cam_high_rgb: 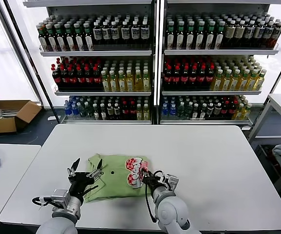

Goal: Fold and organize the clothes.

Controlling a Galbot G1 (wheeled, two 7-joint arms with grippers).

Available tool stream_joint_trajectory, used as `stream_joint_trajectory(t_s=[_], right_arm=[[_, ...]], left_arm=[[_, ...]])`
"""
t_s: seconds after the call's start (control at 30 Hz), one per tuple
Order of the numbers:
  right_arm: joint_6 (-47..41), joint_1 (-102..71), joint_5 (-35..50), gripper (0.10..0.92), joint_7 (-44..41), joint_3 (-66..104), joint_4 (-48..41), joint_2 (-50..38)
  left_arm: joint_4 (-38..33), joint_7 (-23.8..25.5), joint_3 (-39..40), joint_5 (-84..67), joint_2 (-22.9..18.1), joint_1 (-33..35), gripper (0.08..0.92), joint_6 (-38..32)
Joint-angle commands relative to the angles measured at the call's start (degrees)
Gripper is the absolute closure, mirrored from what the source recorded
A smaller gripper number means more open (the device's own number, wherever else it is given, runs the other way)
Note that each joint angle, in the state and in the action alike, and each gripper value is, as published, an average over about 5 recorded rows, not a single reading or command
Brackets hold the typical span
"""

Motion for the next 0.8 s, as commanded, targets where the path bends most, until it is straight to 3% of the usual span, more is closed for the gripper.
stream_joint_trajectory(t_s=[0.03,0.13,0.5,0.8], right_arm=[[-1.1,-1.8,-2.8,0.872,0.2,1.4,6.3,-6.1],[-1.7,-2.9,-3.9,0.913,-0.4,3.3,8.5,-9.3],[-2.8,-5.2,-10.1,0.910,-6.6,12.3,11.2,-18.9],[-2.3,-7.4,-17.1,0.693,-7.1,14.3,14.7,-16.1]], left_arm=[[-1.2,-0.1,-0.3,0.2,-0.2,1.4,0.177,0.0],[-1.7,-0.1,-0.1,0.3,-0.4,1.5,0.177,0.1],[-1.9,-0.1,1.9,0.7,-1.7,1.2,0.177,0.3],[-2.2,-0.1,2.5,0.9,-2.3,1.5,0.177,0.2]])
